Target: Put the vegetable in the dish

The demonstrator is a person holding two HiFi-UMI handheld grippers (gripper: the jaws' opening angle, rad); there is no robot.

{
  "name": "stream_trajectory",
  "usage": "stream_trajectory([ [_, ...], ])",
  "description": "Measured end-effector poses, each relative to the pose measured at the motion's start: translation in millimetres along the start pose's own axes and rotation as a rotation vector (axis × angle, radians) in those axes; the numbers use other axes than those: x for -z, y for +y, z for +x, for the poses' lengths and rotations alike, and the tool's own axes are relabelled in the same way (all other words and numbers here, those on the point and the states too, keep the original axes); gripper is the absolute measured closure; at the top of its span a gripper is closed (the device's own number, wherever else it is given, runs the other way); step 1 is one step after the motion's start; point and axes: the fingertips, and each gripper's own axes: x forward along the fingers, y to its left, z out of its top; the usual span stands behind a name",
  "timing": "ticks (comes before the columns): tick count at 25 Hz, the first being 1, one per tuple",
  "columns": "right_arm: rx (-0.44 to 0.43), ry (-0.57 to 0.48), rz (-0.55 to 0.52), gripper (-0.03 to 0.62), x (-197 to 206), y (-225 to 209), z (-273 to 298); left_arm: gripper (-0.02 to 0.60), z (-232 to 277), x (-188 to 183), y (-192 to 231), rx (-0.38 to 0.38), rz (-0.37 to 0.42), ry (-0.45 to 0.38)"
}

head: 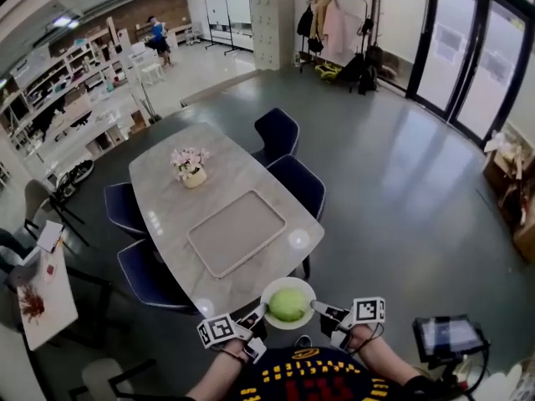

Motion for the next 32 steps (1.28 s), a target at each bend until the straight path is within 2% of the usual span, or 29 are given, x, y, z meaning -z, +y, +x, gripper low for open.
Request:
stream_trajectory([
  [4,-0.059,0.039,-0.039,0.579,-19,-11,-2,0.563,16,7,3,-0.034,-0.015,-0.035],
  [7,-0.04,0.061,0.018,0.579,-22,-24,1,0.563,19,3,4,-0.072,-0.012,-0.044],
  [9,-0.069,0.073,0.041,0.58,-28,-22,9,0.563,21,-5,4,-0.095,-0.01,-0.056],
  [13,-0.106,0.105,0.079,0.579,-43,-30,34,0.563,30,-23,13,-0.093,-0.032,-0.089],
  [16,-0.112,0.124,-0.003,0.58,-64,-40,61,0.563,43,-48,27,-0.09,-0.052,-0.105],
  [20,0.042,0.141,0.072,0.579,-87,-58,83,0.564,58,-89,32,-0.083,-0.054,-0.122],
  [21,0.046,0.147,0.042,0.579,-96,-56,90,0.563,62,-99,31,-0.07,-0.053,-0.128],
  [24,-0.031,0.16,-0.049,0.579,-121,-41,126,0.563,67,-132,31,-0.04,-0.052,-0.149],
  [27,-0.015,0.175,0.027,0.579,-129,-39,154,0.565,62,-160,35,-0.06,-0.04,-0.169],
  [32,-0.017,0.239,0.03,0.579,-131,-29,205,0.565,44,-199,48,-0.063,-0.055,-0.215],
])
